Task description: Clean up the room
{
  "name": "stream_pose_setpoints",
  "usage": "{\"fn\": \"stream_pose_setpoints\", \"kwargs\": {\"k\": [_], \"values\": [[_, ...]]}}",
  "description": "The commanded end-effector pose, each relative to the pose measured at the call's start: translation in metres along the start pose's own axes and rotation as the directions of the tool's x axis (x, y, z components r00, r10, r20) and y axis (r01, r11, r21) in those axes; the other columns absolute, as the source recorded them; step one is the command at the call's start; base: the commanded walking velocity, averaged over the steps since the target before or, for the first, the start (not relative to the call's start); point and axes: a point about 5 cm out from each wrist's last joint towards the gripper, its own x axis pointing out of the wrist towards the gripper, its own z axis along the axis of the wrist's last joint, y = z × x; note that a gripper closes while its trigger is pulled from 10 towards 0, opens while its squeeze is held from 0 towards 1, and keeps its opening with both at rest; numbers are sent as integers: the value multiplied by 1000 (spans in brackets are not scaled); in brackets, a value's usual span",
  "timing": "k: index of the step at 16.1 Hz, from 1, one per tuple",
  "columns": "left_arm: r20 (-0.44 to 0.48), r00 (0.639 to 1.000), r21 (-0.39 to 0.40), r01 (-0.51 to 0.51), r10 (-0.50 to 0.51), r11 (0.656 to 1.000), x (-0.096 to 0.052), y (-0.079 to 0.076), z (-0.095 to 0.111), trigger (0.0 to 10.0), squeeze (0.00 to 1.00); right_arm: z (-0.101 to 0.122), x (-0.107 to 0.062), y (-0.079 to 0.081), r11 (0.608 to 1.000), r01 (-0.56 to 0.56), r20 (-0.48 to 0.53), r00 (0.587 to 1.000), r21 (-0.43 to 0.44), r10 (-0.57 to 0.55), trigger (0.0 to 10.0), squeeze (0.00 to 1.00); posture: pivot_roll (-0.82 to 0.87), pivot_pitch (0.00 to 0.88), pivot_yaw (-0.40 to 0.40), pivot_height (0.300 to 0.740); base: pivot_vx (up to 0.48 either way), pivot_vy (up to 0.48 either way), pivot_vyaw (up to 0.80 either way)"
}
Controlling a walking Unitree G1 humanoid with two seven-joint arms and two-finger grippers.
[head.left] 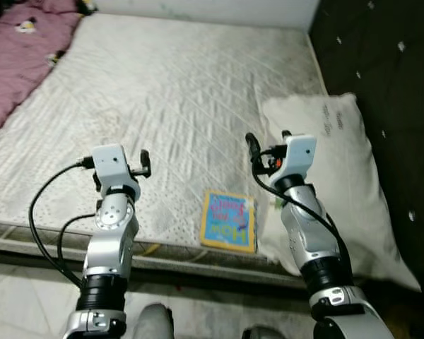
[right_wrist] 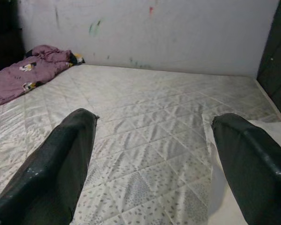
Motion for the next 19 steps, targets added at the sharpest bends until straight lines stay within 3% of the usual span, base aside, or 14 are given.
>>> {"fn": "stream_pose_setpoints", "kwargs": {"k": [1, 11, 16, 19], "values": [[-17, 1000, 7, 4, -4, 1000, -1, 0, -7, 10000, 0, -5, -3, -2, 1000, 3, -21, 1000, -7, -3, 10000, 0, 8, 17, -41, 740, 0, 0, 0], [19, 997, -42, 70, -70, 997, 1, -16, -4, 10000, 0, -6, 1, -5, 1000, 12, -50, 999, -25, -13, 10000, 0, -12, 43, -65, 740, 0, 0, 0], [16, 997, -52, 82, -81, 995, 2, -18, -6, 10000, 0, -6, 1, -6, 999, 17, -50, 999, -33, -18, 10000, 0, -21, 52, -59, 740, 0, -311, 0], [13, 997, -61, 80, -79, 995, 2, -18, -6, 10000, 0, -6, 1, -6, 999, 16, -52, 999, -30, -17, 10000, 0, -19, 56, -63, 740, 0, -331, -667]]}}
